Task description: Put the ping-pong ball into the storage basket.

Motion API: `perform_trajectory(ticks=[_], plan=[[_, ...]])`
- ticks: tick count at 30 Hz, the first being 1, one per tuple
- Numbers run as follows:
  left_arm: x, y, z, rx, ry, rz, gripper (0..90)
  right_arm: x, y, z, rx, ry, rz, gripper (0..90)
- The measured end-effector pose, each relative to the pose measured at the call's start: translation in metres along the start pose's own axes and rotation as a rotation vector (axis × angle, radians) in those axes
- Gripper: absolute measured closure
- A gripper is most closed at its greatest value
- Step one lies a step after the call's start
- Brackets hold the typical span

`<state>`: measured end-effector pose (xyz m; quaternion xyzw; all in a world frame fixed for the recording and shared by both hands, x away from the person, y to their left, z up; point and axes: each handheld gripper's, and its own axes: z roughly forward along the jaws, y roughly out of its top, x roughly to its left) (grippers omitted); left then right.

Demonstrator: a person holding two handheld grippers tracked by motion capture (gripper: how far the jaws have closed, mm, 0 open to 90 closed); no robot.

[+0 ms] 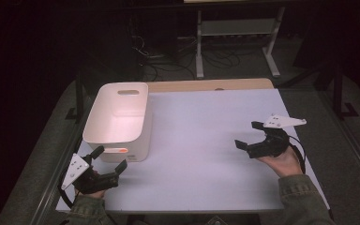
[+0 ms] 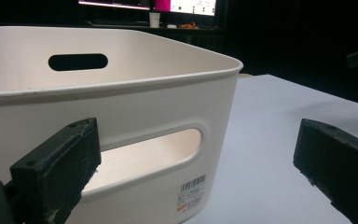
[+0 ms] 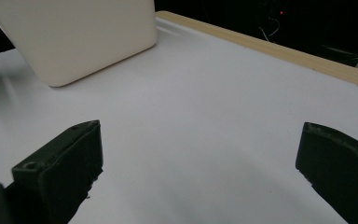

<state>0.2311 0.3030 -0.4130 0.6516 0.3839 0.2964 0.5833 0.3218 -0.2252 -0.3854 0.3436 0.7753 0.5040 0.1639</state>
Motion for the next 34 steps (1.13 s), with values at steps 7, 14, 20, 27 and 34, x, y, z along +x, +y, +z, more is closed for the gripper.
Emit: perform_trajectory(ticks=[7, 14, 20, 27, 34], plan=[[0.000, 0.000, 0.000, 0.000, 0.002, 0.000, 0.1, 0.002, -0.013, -0.004, -0.017, -0.048, 0.002, 0.0], [0.000, 0.000, 0.000, 0.000, 0.004, 0.000, 0.1, 0.003, -0.028, -0.007, -0.029, -0.084, 0.014, 0.0], [0.000, 0.000, 0.000, -0.001, 0.006, -0.002, 0.1, 0.005, -0.037, -0.014, -0.061, -0.111, 0.018, 0.0], [0.000, -0.001, 0.000, 0.001, 0.007, 0.001, 0.1, 0.007, -0.043, -0.019, -0.099, -0.126, 0.013, 0.0], [0.001, -0.001, 0.000, 0.000, 0.006, -0.002, 0.1, 0.007, -0.046, -0.023, -0.119, -0.135, 0.019, 0.0]])
